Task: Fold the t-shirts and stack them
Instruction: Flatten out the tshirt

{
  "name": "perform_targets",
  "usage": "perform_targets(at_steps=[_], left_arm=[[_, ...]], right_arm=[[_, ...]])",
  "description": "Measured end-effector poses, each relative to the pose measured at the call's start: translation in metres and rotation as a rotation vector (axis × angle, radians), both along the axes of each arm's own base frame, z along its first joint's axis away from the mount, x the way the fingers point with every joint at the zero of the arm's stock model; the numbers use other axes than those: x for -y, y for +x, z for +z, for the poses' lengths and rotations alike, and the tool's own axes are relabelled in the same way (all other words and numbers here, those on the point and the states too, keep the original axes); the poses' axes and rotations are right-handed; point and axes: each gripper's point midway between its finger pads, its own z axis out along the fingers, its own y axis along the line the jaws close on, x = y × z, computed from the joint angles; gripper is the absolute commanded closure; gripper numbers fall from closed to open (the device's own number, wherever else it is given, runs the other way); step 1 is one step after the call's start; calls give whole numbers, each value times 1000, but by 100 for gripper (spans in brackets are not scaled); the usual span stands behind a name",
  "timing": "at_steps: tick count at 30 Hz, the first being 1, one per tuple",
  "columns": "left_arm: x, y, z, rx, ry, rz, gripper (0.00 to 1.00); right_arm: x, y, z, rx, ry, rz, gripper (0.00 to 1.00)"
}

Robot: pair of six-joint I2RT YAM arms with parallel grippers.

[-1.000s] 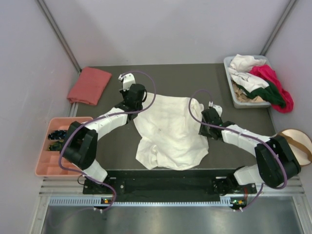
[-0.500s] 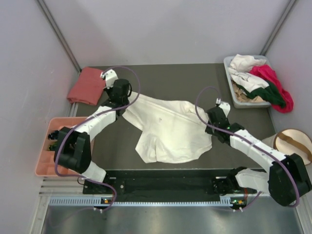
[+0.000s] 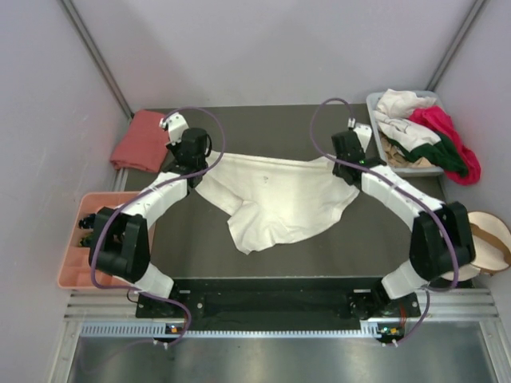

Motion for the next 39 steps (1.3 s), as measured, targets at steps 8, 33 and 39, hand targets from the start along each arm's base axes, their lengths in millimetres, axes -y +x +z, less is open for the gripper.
perform_targets(at_steps=[8, 33, 39], left_arm=[[-3, 1, -5, -11, -1, 9, 100], [18, 3, -40, -81, -82, -42, 100], [21, 3, -41, -78, -90, -44, 100]], right_arm=[[-9, 91, -10, 4, -135, 34, 100], [19, 191, 59, 260, -515, -15, 1], [-7, 98, 95, 270, -288, 62, 1]])
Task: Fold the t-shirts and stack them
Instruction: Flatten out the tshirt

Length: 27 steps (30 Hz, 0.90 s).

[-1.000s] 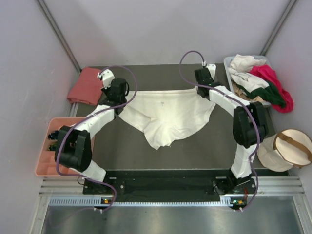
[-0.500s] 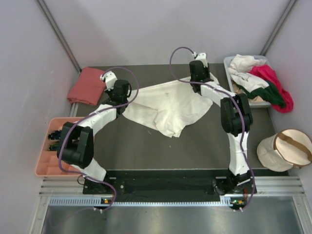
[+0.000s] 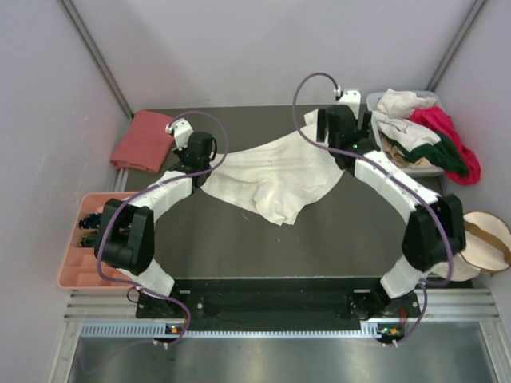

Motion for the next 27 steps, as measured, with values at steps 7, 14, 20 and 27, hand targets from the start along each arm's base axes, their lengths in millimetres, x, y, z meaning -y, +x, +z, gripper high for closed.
perform_targets(at_steps=[7, 14, 20, 27], left_arm=[[6, -1, 0, 1, 0, -13, 100], [9, -1, 0, 1, 0, -18, 100], [10, -1, 0, 1, 1, -21, 100], [11, -2, 0, 1, 2, -23, 100]], right_arm=[[-80, -125, -34, -139, 234, 258, 3], [-97, -231, -131, -416, 348, 326, 20], [-119, -259, -145, -439, 469, 361, 23], [-163, -257, -141, -380, 647, 449, 23]])
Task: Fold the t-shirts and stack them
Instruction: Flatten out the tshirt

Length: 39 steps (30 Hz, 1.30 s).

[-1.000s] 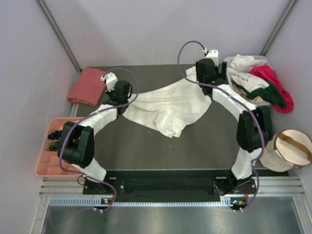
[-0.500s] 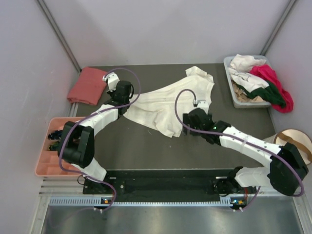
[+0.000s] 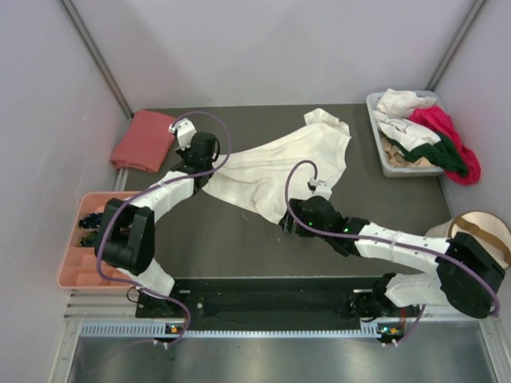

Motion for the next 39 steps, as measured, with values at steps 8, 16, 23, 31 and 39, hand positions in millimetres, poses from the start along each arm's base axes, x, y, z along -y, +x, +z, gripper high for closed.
perform_targets(at_steps=[8, 16, 23, 31, 39], left_arm=[[1, 0, 0, -1, 0, -3, 100], [1, 0, 0, 0, 3, -2, 100], [1, 0, 0, 0, 3, -1, 100], [1, -1, 0, 0, 3, -1, 100], [0, -1, -3, -6, 8, 3, 100]], right_arm=[[-37, 12, -16, -23, 116, 18, 24], [-47, 11, -38, -75, 124, 21, 29], [-46, 12, -46, -87, 112, 7, 37], [-49, 21, -48, -67, 119, -17, 40], [-49, 33, -49, -38, 101, -56, 54]])
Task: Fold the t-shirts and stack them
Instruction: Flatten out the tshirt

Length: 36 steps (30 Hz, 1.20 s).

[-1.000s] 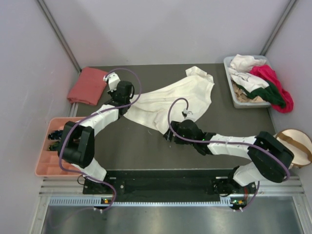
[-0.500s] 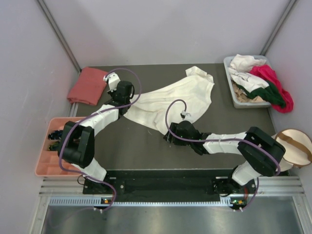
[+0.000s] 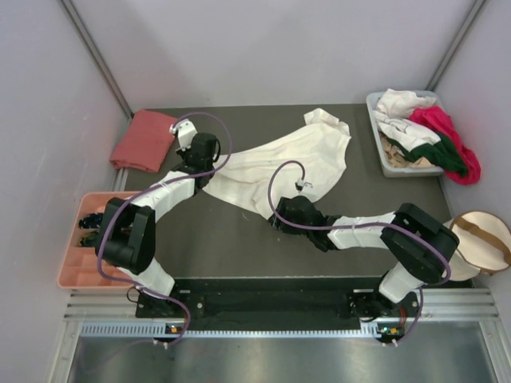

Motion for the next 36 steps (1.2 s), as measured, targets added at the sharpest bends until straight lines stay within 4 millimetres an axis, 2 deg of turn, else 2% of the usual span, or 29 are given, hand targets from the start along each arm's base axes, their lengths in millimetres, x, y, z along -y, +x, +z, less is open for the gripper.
perform_targets(at_steps=[2, 3, 5, 6, 13, 16, 20, 21, 23, 25, 26, 27, 29, 31, 36], left_arm=[[0, 0, -2, -5, 3, 1, 100], [0, 0, -3, -7, 4, 2, 100], [0, 0, -5, -11, 5, 2, 100], [0, 0, -5, -11, 5, 2, 100], [-2, 0, -5, -11, 9, 7, 100], [-2, 0, -5, -11, 9, 7, 100], [-1, -1, -6, -12, 10, 6, 99], [-1, -1, -6, -13, 9, 6, 94], [-1, -1, -7, -17, 10, 5, 67], [0, -1, -9, -24, 13, -3, 48], [1, -1, -10, -26, 12, -6, 39], [2, -1, -11, -29, 13, -11, 20], [5, -1, -11, -30, 10, -18, 5], [8, -3, -13, -32, 7, -22, 1], [12, -7, -16, -51, 11, -33, 1]], right_arm=[[2, 1, -2, 4, -10, -8, 68], [3, 1, -3, 2, -20, -11, 83], [7, 1, -8, -1, -41, -18, 97], [8, 1, -10, -5, -48, -21, 100], [11, 0, -13, -10, -64, -27, 100], [19, -5, -9, -23, -85, -26, 100], [33, -14, 20, -1, -75, -33, 100], [37, -16, 28, 9, -70, -33, 100], [45, -20, 46, 31, -58, -37, 100], [55, -25, 58, 45, -59, -45, 100], [60, -28, 61, 48, -63, -49, 100], [64, -30, 63, 47, -70, -52, 100], [75, -36, 64, 39, -93, -61, 100], [85, -42, 62, 28, -116, -68, 100], [118, -56, 62, 6, -181, -128, 100]])
